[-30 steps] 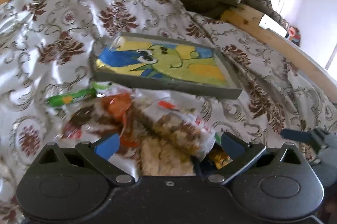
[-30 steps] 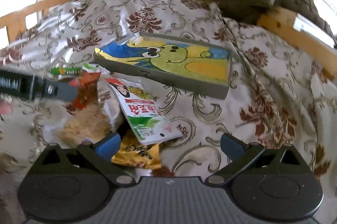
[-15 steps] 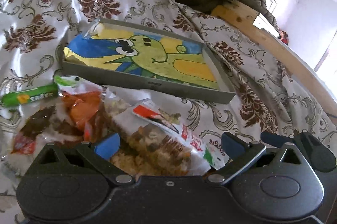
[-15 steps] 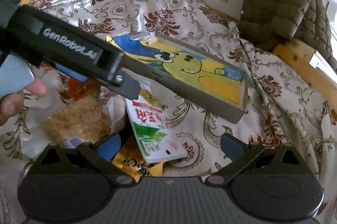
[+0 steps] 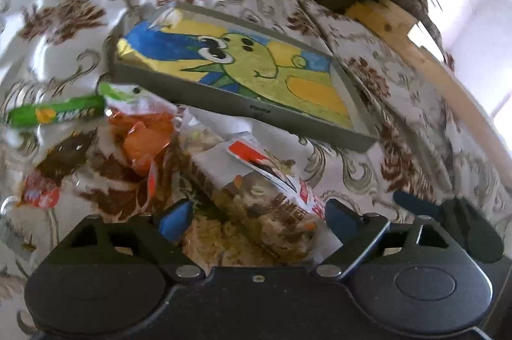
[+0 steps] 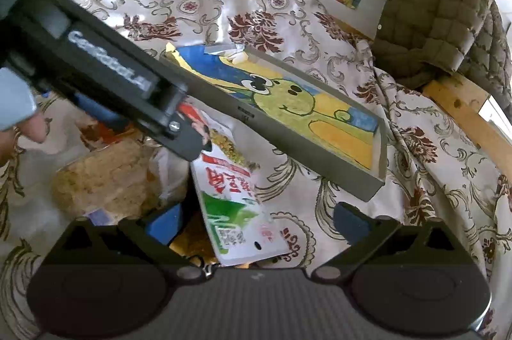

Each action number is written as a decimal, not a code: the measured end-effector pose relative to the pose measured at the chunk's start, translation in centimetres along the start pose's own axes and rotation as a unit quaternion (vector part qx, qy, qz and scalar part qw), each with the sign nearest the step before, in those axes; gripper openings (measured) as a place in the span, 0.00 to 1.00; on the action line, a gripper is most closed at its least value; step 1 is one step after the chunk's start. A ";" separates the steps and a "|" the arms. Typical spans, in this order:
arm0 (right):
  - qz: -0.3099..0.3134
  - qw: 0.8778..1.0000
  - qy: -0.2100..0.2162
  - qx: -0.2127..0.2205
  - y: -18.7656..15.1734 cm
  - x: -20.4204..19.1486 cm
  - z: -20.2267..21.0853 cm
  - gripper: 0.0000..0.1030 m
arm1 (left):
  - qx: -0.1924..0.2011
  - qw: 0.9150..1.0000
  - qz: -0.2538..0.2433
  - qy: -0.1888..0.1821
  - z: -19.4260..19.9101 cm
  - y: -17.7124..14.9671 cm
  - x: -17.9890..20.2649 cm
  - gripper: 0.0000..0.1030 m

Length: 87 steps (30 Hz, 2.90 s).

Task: Organize snacks
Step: 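Move the right tool to the white-green bag while the left tool approaches the nut bag, then close the right tool on the white-green bag while the left tool grasps the nut bag, then carry both bags over the grey tray and open both tools to drop them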

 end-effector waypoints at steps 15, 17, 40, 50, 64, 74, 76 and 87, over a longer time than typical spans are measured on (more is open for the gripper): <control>-0.027 0.999 -0.020 0.023 0.8 2.2 0.0 0.69 | -0.004 0.999 -0.006 0.039 1.4 -0.4 0.3 0.72; -0.024 0.999 -0.019 0.024 0.9 2.1 -0.3 0.59 | -0.004 0.999 -0.007 0.034 1.5 -0.5 0.5 0.65; -0.007 1.000 -0.011 -0.005 0.9 1.4 -4.1 0.41 | -0.044 0.996 0.073 -0.002 -4.6 1.1 -1.3 0.72; -0.019 1.000 0.003 0.006 1.1 1.3 -4.0 0.14 | -0.032 0.997 0.066 -0.015 -3.8 0.7 -0.9 0.62; -0.016 0.996 -0.038 0.078 3.7 2.9 -0.5 0.10 | 0.069 0.994 0.073 -0.049 1.0 2.9 0.7 0.60; -0.068 0.990 -0.064 0.103 8.1 6.2 -4.1 0.10 | 0.156 0.984 0.085 -0.029 -0.5 11.2 -1.7 0.60; -0.077 0.989 -0.069 0.103 8.9 6.9 -5.6 0.10 | 0.164 0.982 0.094 -0.025 -1.5 12.6 -2.5 0.60; -0.072 0.993 -0.070 0.061 10.8 7.4 -13.5 0.10 | 0.143 0.986 0.086 0.010 -6.6 14.7 -5.9 0.60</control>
Point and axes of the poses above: each gripper's, at about its wrist camera, not at the fingertips, and z roughly against the way its jaws point, x to its right, y to its top, the point moved 7 cm from there along -z, roughly the way its jaws point, and after that the axes turned 1 degree about y, right-handed, at the moved point
